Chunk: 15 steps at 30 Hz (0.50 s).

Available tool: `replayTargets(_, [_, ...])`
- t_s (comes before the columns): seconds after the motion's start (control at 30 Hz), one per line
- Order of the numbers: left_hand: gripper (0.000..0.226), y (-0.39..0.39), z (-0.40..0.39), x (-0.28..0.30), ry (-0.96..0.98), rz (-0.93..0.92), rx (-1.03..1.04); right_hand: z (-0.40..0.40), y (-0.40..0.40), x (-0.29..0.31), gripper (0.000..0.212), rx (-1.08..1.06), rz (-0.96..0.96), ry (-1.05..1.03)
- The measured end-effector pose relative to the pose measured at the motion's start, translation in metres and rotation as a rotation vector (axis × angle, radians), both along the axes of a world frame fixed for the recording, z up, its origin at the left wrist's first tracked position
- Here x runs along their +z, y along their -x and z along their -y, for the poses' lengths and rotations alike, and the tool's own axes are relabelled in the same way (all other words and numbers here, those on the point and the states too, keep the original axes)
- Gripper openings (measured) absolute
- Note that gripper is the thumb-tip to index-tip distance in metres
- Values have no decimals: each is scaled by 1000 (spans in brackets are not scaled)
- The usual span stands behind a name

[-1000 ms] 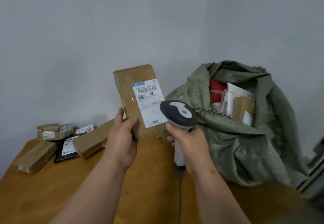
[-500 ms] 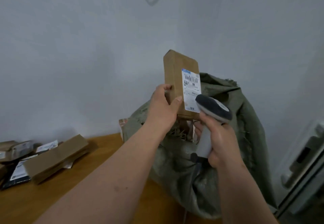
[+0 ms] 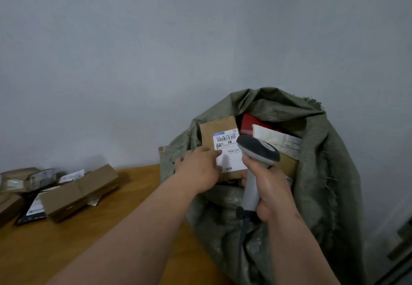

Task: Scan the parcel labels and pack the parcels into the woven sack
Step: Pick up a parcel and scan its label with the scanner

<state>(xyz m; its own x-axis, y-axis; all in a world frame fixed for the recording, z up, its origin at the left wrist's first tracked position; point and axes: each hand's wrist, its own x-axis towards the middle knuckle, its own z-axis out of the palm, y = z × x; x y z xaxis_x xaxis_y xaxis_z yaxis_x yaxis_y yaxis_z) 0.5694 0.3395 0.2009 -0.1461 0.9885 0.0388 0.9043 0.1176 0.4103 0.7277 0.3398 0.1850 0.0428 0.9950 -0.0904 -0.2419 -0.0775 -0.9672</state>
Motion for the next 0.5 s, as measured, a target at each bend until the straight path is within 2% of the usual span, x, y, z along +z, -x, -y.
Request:
replayTargets(0.07, [53,12,0,-7,-35,17,140,-3,5,-2,26,13,16,3])
replayTargets(0.13, [47,20,-3,-12,17,192,222,-4,11,-4,19,24,23,17])
replayTargets(0.2, [35,23,-8,-15,110,382,204,-5,17,-6,23,43,29,24])
replayTargets(0.27, [25,20,-11,-14,157,472,178,-6,22,-6,30,76,47,41])
replayTargets(0.33, [23,18,-15,-13,194,393,145,-6,29,-7,37,118,63,72])
replayTargets(0.43, [26,18,-17,-15,227,300,124,-8,39,-7,61,157,71,111])
replayTargets(0.5, [31,22,-16,-16,257,188,111,-11,43,-8,57,159,66,110])
